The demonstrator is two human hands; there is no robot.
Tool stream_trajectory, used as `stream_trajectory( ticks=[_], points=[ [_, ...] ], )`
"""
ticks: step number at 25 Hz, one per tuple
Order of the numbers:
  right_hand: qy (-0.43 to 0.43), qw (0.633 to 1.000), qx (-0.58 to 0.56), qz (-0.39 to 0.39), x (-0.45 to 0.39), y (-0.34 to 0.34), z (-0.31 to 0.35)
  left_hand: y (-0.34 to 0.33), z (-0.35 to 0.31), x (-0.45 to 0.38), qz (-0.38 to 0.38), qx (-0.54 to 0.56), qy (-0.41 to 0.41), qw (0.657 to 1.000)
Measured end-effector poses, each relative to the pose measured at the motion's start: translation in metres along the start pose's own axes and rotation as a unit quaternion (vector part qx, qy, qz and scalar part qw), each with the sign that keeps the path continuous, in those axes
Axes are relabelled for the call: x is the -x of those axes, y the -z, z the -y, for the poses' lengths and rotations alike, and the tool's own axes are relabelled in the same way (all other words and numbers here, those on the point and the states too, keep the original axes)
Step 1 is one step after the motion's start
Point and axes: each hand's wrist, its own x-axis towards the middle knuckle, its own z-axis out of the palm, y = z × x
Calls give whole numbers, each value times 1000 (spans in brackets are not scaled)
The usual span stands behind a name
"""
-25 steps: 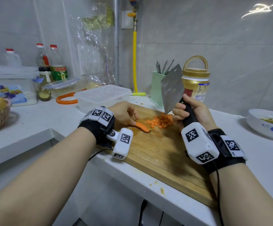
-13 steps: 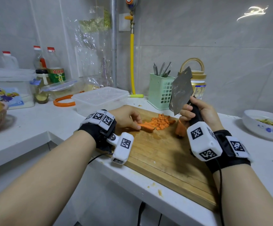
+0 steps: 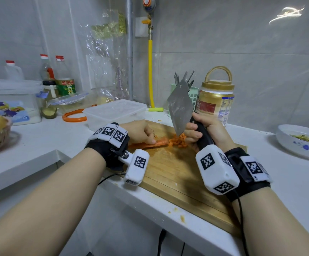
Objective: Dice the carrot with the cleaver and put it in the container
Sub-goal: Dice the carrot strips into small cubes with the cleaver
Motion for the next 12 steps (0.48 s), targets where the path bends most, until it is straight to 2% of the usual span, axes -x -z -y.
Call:
stream_trajectory(
  ticks=[6, 12],
  points=[
    [-25, 1000, 8, -2, -1, -2, -7, 4, 3, 0, 32, -39, 49, 998],
    [-27, 999, 27, -1, -1, -2, -10, -2, -6, 3, 15, -30, 19, 999]
  ],
)
